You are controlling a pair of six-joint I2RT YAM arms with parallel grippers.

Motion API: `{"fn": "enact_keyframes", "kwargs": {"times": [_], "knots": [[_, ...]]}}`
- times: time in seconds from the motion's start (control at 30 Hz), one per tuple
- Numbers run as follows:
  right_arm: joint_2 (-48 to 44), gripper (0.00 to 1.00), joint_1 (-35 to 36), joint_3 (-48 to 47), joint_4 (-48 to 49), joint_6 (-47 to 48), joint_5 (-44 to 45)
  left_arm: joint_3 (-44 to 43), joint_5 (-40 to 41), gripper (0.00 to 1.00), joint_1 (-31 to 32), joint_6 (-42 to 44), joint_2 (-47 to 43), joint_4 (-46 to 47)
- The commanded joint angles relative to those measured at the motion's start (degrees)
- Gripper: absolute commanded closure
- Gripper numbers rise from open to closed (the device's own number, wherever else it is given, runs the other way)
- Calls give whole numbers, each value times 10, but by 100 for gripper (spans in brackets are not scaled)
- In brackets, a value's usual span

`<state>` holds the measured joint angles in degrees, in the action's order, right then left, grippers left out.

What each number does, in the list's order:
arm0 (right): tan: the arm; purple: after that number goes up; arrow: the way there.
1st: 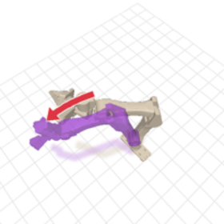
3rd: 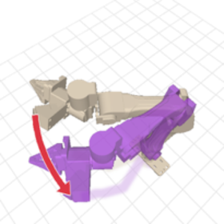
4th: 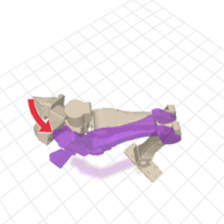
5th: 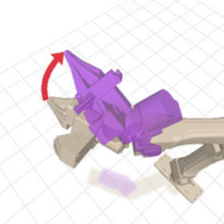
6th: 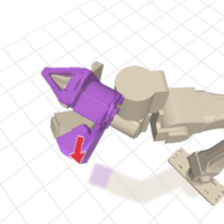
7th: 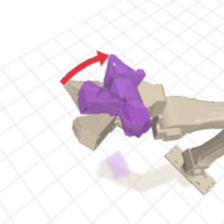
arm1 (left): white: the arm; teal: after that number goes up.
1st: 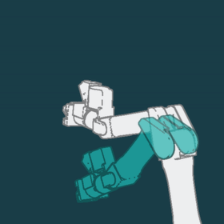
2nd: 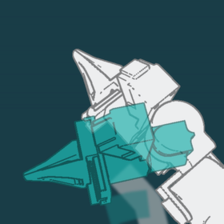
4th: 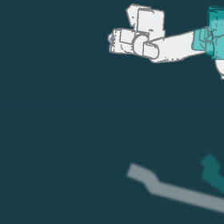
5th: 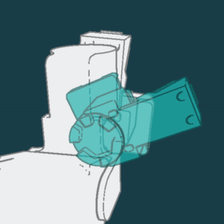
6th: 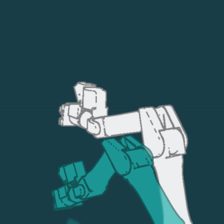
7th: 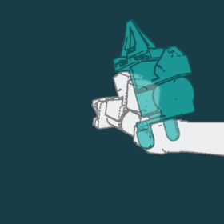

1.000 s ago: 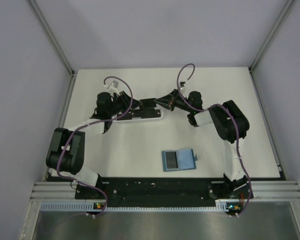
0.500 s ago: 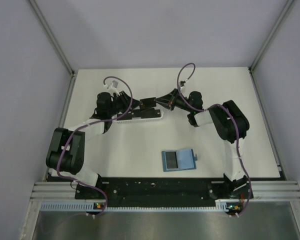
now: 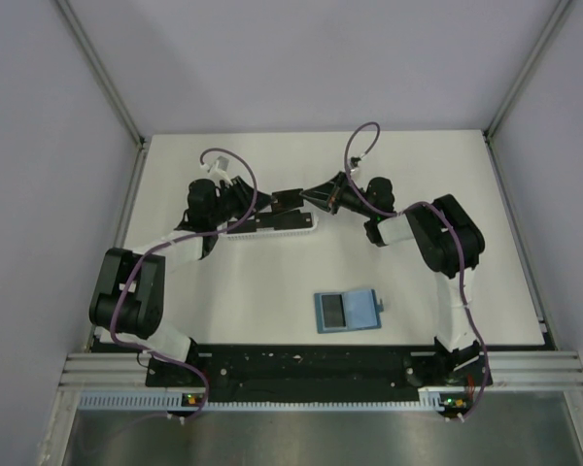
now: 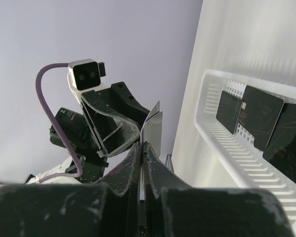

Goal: Put the credit cards into the card holder
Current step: Pick up the credit card from the storage box.

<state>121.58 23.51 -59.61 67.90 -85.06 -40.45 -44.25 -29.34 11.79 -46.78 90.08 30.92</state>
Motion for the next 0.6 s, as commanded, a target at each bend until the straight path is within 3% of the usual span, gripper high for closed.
{"fn": "enact_keyframes", "kwargs": {"times": [0.0, 0.57], "knots": [[6, 100, 2, -2, 56, -5, -12, -15, -3, 67, 2, 6, -5, 24], [7, 100, 2, -1, 67, -13, -17, -12, 3, 67, 1, 8, -14, 20]]}}
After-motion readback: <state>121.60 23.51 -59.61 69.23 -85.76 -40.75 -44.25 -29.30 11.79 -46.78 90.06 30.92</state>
